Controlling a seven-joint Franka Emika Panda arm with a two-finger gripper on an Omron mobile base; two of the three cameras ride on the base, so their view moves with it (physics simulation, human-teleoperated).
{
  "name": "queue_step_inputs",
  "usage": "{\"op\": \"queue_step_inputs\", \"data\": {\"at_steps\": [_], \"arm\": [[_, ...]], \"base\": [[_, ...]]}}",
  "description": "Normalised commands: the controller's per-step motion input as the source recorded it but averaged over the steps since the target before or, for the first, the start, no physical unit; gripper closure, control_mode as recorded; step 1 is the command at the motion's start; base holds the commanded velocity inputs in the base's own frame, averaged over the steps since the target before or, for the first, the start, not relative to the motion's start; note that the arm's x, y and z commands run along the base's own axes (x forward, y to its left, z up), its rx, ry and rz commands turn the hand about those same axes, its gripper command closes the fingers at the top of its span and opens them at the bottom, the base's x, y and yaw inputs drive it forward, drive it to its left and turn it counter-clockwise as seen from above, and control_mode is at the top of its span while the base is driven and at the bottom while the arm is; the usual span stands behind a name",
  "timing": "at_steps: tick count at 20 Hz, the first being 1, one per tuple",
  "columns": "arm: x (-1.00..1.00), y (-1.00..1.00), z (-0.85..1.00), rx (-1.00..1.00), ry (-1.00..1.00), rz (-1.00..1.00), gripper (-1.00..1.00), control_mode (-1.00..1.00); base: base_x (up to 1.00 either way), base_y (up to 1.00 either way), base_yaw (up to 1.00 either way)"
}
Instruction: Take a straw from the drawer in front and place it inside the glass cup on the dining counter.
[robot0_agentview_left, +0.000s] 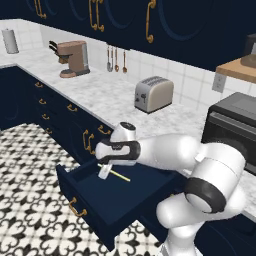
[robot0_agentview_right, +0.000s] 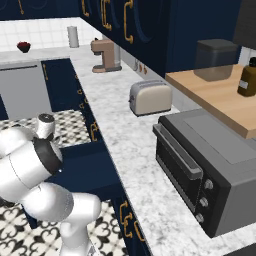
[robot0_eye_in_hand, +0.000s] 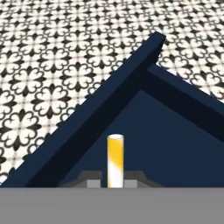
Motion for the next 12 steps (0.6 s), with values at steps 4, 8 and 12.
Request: {"op": "queue_step_inputs", "data": {"at_steps": [4,8,12], "arm": [[-0.02,0.17,1.0,0.01,0.01,-0.08,1.0,-1.0],[-0.29,-0.16,1.0,0.06,0.04,-0.07,1.0,-1.0],[-0.51,-0.54,1.0,0.12,0.0,-0.06,1.0,-1.0]], "base": [[0.0,0.0,0.0],[0.0,0.0,0.0],[0.0,0.0,0.0]]}}
